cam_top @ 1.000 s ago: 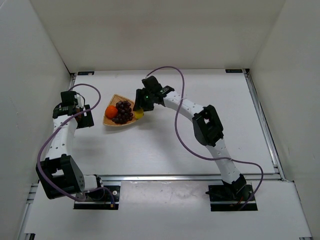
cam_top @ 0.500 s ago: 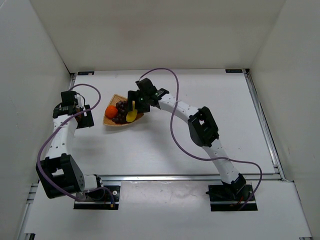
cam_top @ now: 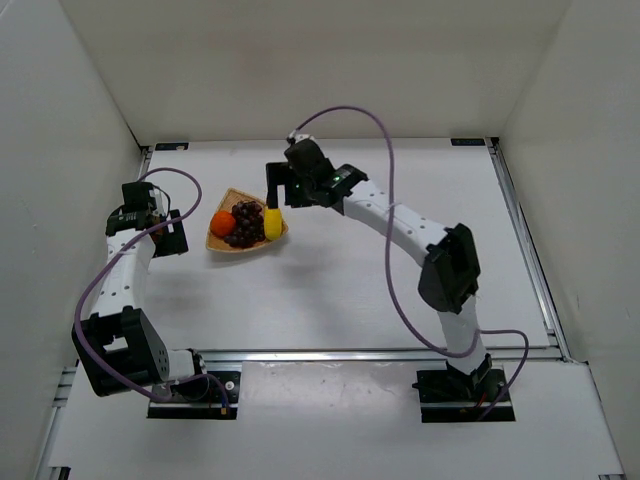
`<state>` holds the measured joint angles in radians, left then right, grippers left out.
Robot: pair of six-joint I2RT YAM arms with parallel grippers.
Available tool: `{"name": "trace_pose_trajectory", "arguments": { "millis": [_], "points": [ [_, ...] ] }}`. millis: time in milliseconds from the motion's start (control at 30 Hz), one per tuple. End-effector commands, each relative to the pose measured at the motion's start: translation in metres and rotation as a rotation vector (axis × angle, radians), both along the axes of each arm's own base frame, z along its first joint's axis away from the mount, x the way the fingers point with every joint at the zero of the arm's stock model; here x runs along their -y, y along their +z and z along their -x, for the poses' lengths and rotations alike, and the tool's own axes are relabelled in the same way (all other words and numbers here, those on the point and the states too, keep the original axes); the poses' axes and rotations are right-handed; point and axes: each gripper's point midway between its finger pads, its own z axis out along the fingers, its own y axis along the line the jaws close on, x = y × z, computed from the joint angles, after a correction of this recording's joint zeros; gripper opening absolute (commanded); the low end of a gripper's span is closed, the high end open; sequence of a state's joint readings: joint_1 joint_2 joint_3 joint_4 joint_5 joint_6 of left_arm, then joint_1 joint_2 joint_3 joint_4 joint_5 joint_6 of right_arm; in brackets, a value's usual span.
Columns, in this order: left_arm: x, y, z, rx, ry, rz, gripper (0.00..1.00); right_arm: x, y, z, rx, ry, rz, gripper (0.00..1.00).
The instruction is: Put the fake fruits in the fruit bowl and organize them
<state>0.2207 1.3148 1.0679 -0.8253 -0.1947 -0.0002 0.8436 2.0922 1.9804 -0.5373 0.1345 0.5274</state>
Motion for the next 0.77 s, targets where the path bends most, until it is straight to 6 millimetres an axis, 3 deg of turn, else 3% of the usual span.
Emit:
{"name": "trace_pose_trajectory", "arguments": {
  "millis": [0, 67, 100, 133, 167, 233, 267, 300, 333, 367, 400, 467, 500, 533, 633, 667, 733],
  "points": [
    [0.0, 0.007, -0.007, 0.041, 0.004, 0.001, 1.0, 0.047, 0.059, 0.002, 0.137, -0.073, 0.057, 1.0],
    [-0.001, 0.011, -0.009, 0.05, 0.004, -0.001, 1.0, 0.066, 0.062, 0.007, 0.138, -0.096, 0.074, 1.0],
    [-0.001, 0.011, -0.009, 0.05, 0.004, -0.001, 1.0, 0.085, 0.08, 0.009, 0.162, -0.126, 0.056, 1.0],
    [-0.001, 0.011, -0.009, 0.05, 0.004, -0.001, 1.0, 0.097, 0.08, 0.012, 0.146, -0.156, 0.046, 1.0],
    [-0.001, 0.011, -0.009, 0.05, 0.004, -0.001, 1.0, 0.125, 0.076, 0.015, 0.129, -0.201, 0.051, 1.0],
    [-0.001, 0.011, -0.009, 0.05, 0.004, -0.001, 1.0, 0.154, 0.07, 0.021, 0.084, -0.259, 0.03, 1.0],
    [-0.001, 0.011, -0.009, 0.05, 0.004, -0.001, 1.0, 0.183, 0.081, 0.021, 0.098, -0.307, 0.006, 1.0],
    [0.001, 0.01, -0.009, 0.052, -0.001, 0.007, 1.0, 0.202, 0.055, 0.029, 0.051, -0.332, 0.035, 1.0],
    [0.001, 0.01, -0.009, 0.052, -0.001, 0.007, 1.0, 0.219, 0.048, 0.033, 0.04, -0.361, 0.045, 1.0],
    [0.001, 0.007, -0.007, 0.043, -0.001, 0.009, 1.0, 0.247, 0.055, 0.036, 0.053, -0.429, 0.018, 1.0],
    [0.001, 0.007, -0.007, 0.043, -0.001, 0.009, 1.0, 0.266, 0.03, 0.046, 0.007, -0.466, 0.05, 1.0],
    [0.002, 0.006, -0.005, 0.034, -0.001, 0.011, 1.0, 0.304, 0.032, 0.053, 0.012, -0.559, 0.019, 1.0],
    [0.002, 0.006, -0.005, 0.034, -0.001, 0.011, 1.0, 0.32, 0.012, 0.063, -0.021, -0.589, 0.044, 1.0],
    [0.003, 0.009, -0.008, 0.044, -0.007, 0.018, 1.0, 0.34, 0.018, 0.068, 0.005, -0.645, 0.024, 1.0],
    [0.002, 0.012, -0.01, 0.053, -0.007, 0.016, 1.0, 0.374, 0.015, 0.086, 0.032, -0.738, -0.002, 1.0],
    [0.002, 0.012, -0.01, 0.054, -0.007, 0.016, 1.0, 0.382, 0.002, 0.093, 0.013, -0.76, 0.011, 1.0],
    [0.002, 0.01, -0.01, 0.045, -0.007, 0.018, 1.0, 0.401, 0.006, 0.102, 0.047, -0.822, -0.009, 1.0]
  ]
}}
